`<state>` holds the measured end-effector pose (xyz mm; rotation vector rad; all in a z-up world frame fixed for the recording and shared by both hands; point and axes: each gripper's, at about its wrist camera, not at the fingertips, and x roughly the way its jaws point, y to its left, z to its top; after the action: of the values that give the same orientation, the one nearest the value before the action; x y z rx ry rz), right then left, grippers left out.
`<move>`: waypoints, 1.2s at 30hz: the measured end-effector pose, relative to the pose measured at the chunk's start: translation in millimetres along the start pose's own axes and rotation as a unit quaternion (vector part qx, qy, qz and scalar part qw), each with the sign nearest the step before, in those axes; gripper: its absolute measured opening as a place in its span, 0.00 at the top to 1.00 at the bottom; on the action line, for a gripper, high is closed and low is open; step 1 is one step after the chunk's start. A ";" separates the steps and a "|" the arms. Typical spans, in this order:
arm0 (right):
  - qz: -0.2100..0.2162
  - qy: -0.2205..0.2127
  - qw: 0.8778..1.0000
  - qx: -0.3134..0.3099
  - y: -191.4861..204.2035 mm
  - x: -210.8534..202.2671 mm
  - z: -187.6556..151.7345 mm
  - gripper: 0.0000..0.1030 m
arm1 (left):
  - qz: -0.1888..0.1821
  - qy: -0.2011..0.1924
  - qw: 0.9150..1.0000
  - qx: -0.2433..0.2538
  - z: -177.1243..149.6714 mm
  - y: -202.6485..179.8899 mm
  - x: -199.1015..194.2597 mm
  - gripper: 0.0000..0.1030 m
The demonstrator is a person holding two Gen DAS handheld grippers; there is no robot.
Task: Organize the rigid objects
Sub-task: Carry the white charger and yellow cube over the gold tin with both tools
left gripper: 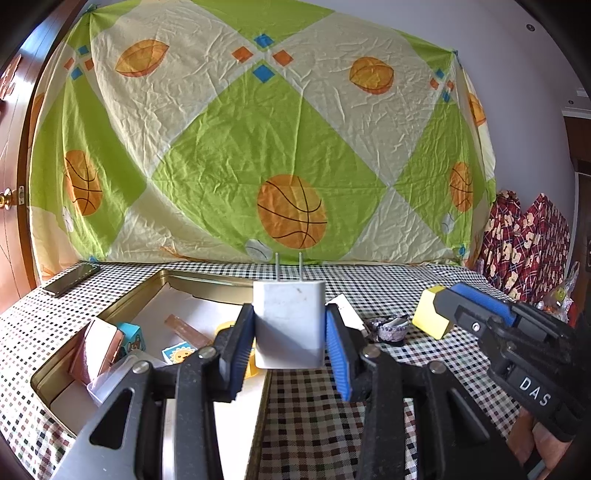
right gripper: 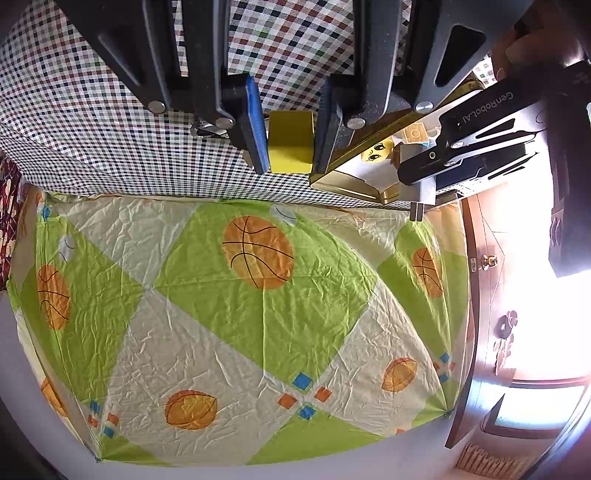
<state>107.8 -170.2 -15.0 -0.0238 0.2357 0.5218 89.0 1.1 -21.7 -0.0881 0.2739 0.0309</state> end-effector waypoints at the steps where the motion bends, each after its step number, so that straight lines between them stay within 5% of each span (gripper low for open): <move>1: 0.002 0.001 1.000 -0.001 1.7 1.4 0.2 0.74 | 0.000 0.000 1.000 0.000 0.1 0.6 -0.5 0.64; 36: 0.045 0.014 0.999 -0.028 47.5 21.0 0.1 0.74 | 0.023 -0.006 0.999 -0.021 -0.1 42.9 -13.4 0.64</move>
<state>101.9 -118.7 -18.0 -0.0759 0.2498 0.6175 74.2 43.6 -21.6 -0.1240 0.2636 0.0839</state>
